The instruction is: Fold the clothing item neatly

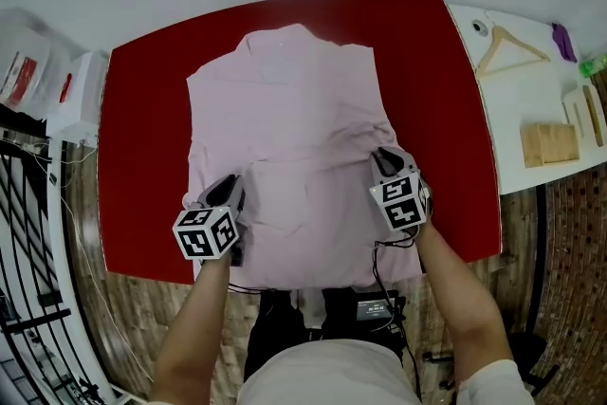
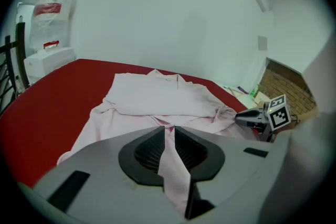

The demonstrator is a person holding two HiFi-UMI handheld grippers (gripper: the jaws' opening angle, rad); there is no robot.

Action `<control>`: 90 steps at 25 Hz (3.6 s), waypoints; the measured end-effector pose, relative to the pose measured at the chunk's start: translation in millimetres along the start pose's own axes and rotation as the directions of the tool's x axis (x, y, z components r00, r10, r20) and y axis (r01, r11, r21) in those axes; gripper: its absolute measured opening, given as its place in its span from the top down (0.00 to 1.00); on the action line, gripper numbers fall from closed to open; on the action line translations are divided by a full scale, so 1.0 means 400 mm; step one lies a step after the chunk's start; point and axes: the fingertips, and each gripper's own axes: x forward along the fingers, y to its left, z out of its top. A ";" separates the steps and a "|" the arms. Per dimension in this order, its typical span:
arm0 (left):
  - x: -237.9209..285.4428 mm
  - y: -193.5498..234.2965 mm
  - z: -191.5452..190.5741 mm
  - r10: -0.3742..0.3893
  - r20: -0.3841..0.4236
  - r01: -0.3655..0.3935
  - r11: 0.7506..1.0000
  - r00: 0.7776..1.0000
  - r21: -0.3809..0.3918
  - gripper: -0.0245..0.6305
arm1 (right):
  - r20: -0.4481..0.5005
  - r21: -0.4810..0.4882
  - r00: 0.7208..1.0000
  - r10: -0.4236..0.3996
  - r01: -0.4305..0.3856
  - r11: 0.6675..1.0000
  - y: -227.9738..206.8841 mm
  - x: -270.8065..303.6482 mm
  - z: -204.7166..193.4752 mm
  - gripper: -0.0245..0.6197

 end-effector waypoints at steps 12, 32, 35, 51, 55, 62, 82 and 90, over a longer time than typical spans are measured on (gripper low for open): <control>-0.190 -0.020 0.002 -0.074 0.100 0.067 0.995 0.992 0.070 0.90 | 0.117 -0.040 0.993 -0.028 0.033 0.999 0.046 -0.110 0.074 0.87; -0.460 0.024 -0.257 -0.331 0.072 0.312 0.930 0.941 0.193 0.90 | 0.032 0.075 0.985 -0.171 0.168 0.983 0.296 -0.348 -0.105 0.87; -0.489 0.028 -0.302 -0.358 0.057 0.341 0.918 0.932 0.204 0.90 | 0.024 0.086 0.978 -0.206 0.203 0.975 0.315 -0.401 -0.140 0.87; -0.597 0.017 -0.481 -0.362 0.020 0.357 0.925 0.932 0.131 0.95 | -0.069 0.109 0.984 -0.162 0.169 0.980 0.381 -0.552 -0.337 0.87; -0.577 0.025 -0.564 -0.292 -0.017 0.292 0.952 0.956 0.095 0.95 | -0.082 0.093 0.991 -0.104 0.112 0.989 0.386 -0.546 -0.413 0.86; -0.545 0.020 -0.678 -0.187 -0.024 0.188 0.982 0.982 0.036 0.95 | -0.101 0.076 0.995 -0.025 0.032 0.997 0.381 -0.522 -0.534 0.82; -0.355 0.199 -0.939 -0.096 -0.166 0.105 0.994 0.981 0.043 0.62 | -0.244 0.061 0.969 0.046 -0.032 0.998 0.282 -0.341 -0.867 0.62; -0.302 0.269 -0.996 -0.081 -0.241 0.114 0.985 0.967 0.128 0.55 | -0.290 -0.002 0.954 0.072 -0.076 0.997 0.273 -0.266 -0.938 0.59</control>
